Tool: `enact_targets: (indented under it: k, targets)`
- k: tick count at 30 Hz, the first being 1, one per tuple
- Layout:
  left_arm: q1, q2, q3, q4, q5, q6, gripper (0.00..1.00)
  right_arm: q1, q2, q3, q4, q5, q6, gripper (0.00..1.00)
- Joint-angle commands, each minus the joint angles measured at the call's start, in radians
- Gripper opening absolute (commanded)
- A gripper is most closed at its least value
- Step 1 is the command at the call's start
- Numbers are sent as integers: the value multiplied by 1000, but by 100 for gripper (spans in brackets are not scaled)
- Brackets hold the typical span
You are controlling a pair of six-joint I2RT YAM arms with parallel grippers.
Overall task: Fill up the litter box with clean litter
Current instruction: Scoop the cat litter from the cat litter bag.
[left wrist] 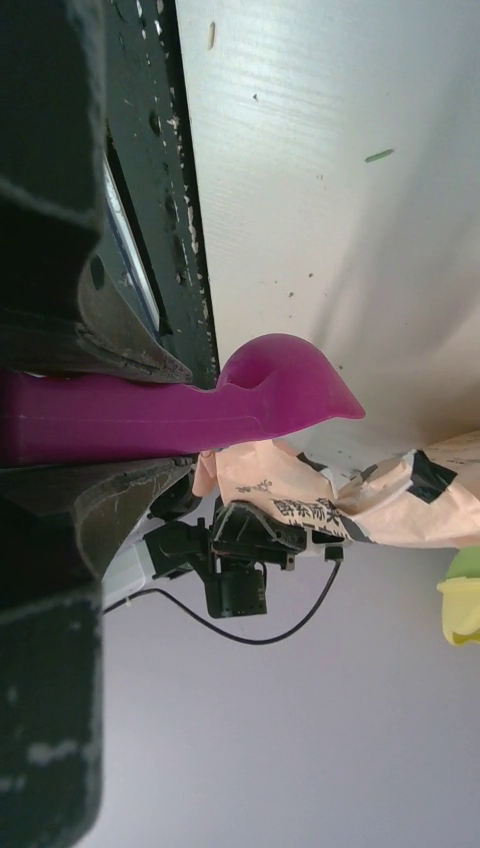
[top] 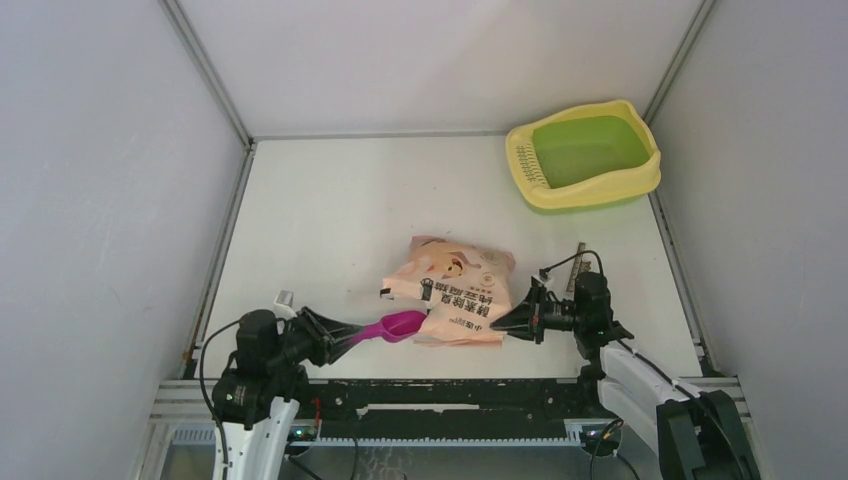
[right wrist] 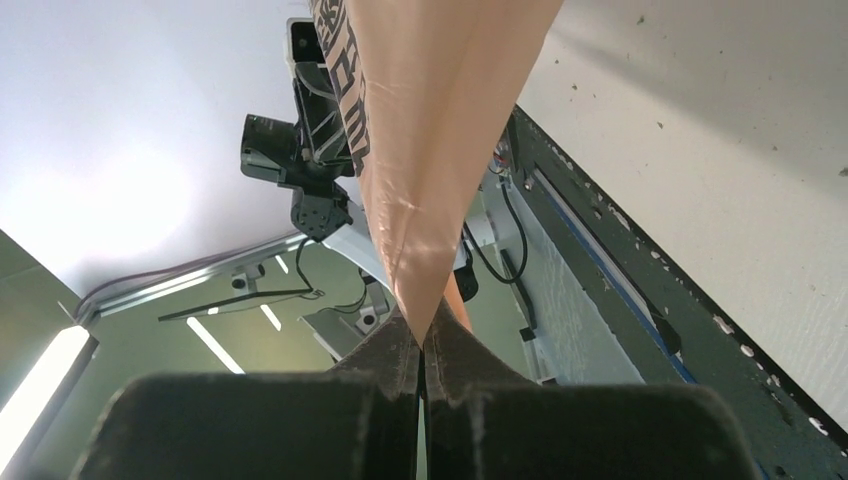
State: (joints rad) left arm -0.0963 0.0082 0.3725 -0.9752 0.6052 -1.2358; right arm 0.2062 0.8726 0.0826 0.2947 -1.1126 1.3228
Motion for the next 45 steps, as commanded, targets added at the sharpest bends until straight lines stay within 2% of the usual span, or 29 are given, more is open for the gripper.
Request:
enact_targets:
  k: [1,18,25,45]
  targets:
    - [-4,-202,29,59,9,-76,0,-27,-11,-10,-5,-18,-42,0]
    - [-4,-192,187,-47,-38,-62,0,-83,31,8,-31,-55,-89,0]
    - [-4,-202,184,-53,-52,-56,0,-82,-5,22,-71,-53,-88,0]
    - [-4,-208,152,89,-137,-70,0,-38,-43,25,-63,-28,-36,0]
